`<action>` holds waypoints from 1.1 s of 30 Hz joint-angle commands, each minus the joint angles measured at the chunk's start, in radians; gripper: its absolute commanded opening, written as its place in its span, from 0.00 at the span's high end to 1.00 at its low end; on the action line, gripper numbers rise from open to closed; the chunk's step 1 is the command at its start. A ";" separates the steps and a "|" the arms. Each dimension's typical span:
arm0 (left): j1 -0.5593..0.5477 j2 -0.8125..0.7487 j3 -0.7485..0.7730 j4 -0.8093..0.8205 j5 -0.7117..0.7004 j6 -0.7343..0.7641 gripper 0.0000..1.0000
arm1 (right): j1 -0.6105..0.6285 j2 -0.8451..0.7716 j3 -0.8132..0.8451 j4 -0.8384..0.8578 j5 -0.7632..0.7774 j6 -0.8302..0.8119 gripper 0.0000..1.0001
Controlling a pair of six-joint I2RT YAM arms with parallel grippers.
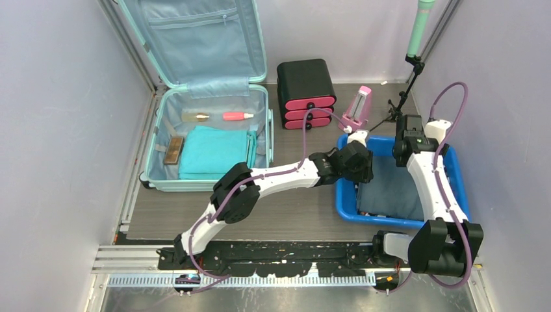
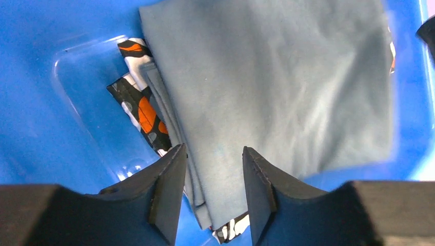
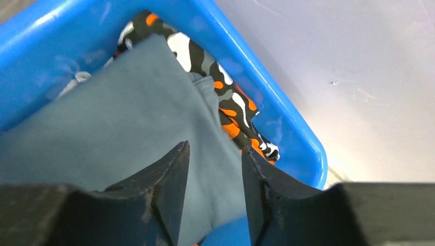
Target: Open, take out, and arrange the luggage
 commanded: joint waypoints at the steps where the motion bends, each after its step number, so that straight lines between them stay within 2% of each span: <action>1: 0.000 -0.093 0.009 -0.027 0.024 0.087 0.51 | -0.008 -0.036 0.077 -0.019 0.023 0.018 0.49; 7: -0.001 -0.187 -0.013 -0.016 0.094 0.141 0.46 | -0.007 -0.083 0.100 -0.056 -0.055 0.017 0.47; 9: -0.001 -0.213 -0.013 -0.015 0.135 0.169 0.45 | -0.008 -0.100 0.115 -0.063 -0.142 0.036 0.48; 12: -0.001 -0.260 0.001 -0.071 0.195 0.259 0.42 | -0.008 -0.160 0.129 -0.072 -0.462 0.083 0.51; 13: 0.001 -0.280 0.003 -0.106 0.195 0.292 0.41 | -0.008 -0.181 0.118 -0.057 -0.625 0.091 0.52; 16: 0.012 -0.376 -0.050 -0.182 0.108 0.370 0.36 | -0.008 -0.303 0.041 -0.005 -0.822 0.161 0.52; 17: 0.023 -0.409 -0.078 -0.190 0.100 0.386 0.34 | -0.008 -0.328 0.029 0.037 -0.928 0.171 0.52; 19: 0.059 -0.467 -0.134 -0.211 0.119 0.414 0.28 | -0.007 -0.386 -0.003 0.098 -1.044 0.205 0.50; 21: 0.104 -0.517 -0.171 -0.259 0.121 0.422 0.25 | -0.006 -0.424 -0.017 0.119 -1.113 0.235 0.47; 24: 0.177 -0.592 -0.225 -0.326 0.121 0.449 0.13 | -0.005 -0.466 -0.031 0.134 -1.185 0.258 0.42; 28: 0.282 -0.709 -0.323 -0.371 0.118 0.465 0.01 | 0.009 -0.495 -0.071 0.201 -1.271 0.291 0.25; 33: 0.421 -0.851 -0.437 -0.413 0.103 0.526 0.00 | 0.044 -0.452 -0.068 0.235 -1.251 0.338 0.19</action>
